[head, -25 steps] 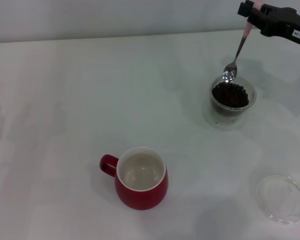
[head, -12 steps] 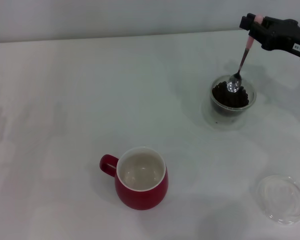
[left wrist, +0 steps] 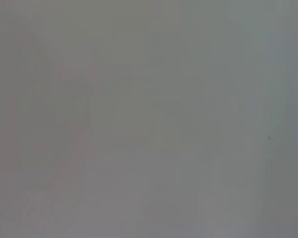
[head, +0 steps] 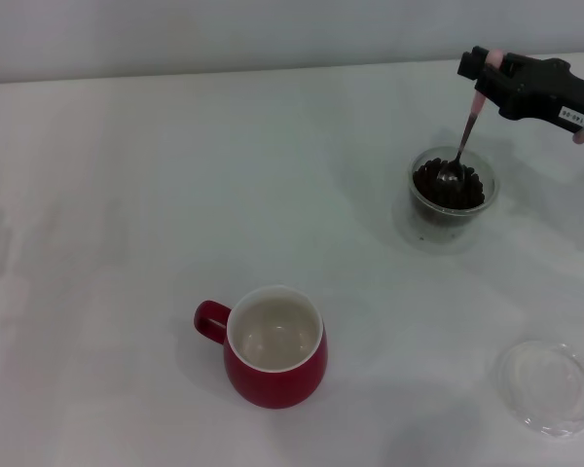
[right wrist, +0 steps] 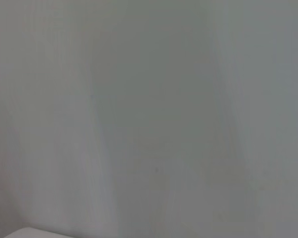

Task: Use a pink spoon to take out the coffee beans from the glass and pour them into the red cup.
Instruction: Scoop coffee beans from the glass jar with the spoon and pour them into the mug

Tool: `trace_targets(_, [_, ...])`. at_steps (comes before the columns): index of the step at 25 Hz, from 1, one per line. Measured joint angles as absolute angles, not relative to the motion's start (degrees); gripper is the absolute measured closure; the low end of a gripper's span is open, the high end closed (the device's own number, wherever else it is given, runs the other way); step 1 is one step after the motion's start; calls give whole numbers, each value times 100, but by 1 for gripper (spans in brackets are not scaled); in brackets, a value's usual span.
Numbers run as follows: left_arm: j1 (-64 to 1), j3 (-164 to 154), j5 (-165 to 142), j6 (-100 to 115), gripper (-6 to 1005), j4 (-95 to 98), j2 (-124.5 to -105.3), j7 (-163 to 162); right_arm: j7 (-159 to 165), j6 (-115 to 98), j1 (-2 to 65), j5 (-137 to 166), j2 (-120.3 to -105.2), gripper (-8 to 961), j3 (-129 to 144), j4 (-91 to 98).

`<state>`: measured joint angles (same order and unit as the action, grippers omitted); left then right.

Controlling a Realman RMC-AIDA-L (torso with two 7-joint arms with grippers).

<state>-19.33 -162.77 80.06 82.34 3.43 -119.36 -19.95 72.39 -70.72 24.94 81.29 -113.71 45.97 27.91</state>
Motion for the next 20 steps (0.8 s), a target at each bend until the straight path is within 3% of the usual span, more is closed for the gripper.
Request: trace_targets(20, [-1925,-16277,7926,8271,335,343,-11913,-1995,8487,-6368,2464,8116,-11373,800,4596,2654])
